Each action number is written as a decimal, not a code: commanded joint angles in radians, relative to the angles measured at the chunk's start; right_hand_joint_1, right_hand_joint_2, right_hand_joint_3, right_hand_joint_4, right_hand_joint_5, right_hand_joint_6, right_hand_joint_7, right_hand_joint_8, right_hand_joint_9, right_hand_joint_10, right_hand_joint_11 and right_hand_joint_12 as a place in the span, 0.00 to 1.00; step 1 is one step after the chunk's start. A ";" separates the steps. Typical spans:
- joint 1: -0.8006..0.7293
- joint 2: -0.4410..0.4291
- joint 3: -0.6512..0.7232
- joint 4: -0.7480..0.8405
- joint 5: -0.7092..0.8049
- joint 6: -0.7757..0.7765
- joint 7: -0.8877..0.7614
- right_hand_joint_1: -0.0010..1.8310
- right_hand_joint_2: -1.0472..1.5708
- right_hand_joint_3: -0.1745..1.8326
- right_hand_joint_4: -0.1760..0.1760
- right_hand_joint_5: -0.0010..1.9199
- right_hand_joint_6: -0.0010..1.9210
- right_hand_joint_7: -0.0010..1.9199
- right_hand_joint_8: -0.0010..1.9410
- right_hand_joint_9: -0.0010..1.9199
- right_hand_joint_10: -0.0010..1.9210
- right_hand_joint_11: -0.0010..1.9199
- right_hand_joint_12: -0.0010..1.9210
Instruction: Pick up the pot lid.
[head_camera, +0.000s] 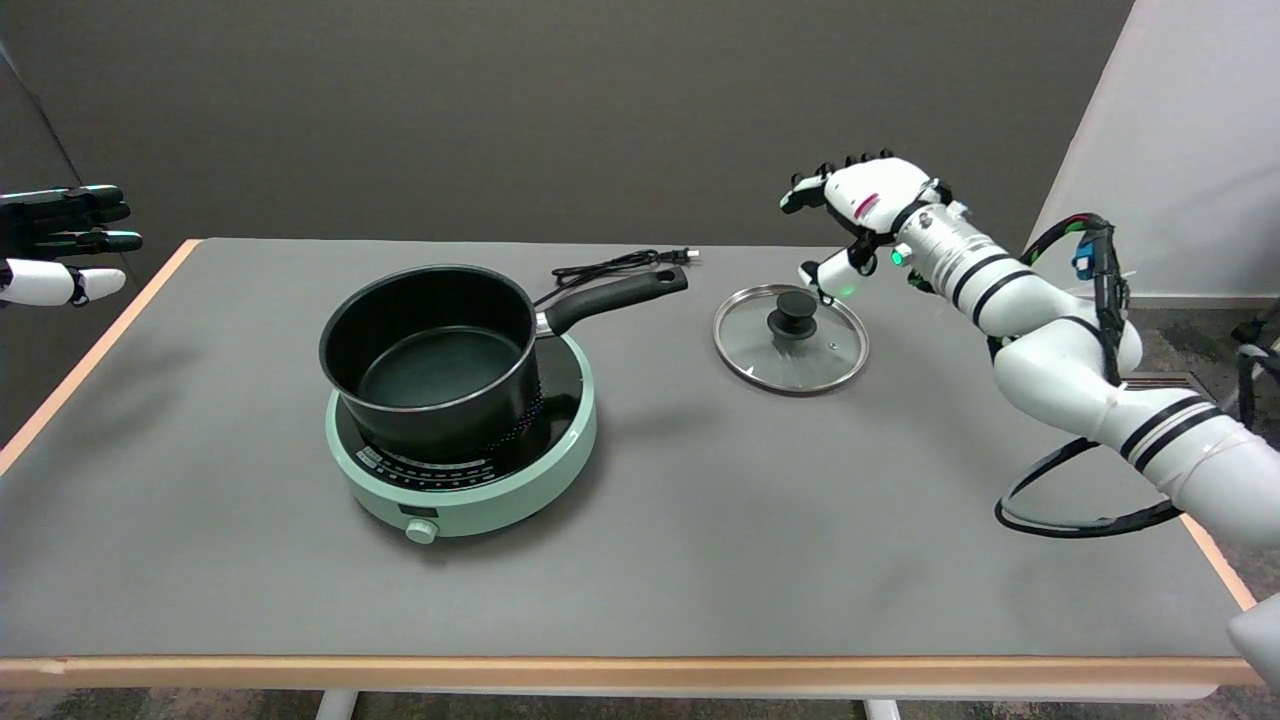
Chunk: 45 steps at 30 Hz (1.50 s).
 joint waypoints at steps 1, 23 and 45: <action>0.010 -0.030 -0.067 -0.040 -0.043 0.007 0.007 0.47 0.61 0.56 0.86 0.28 0.13 0.31 0.10 0.34 0.23 0.27 0.66; 0.046 -0.087 -0.087 -0.178 -0.043 0.001 0.007 0.46 0.60 0.56 0.85 0.27 0.12 0.29 0.09 0.32 0.21 0.25 0.64; 0.059 -0.105 -0.088 -0.217 -0.043 0.001 0.007 0.46 0.60 0.56 0.85 0.27 0.13 0.31 0.10 0.33 0.21 0.25 0.63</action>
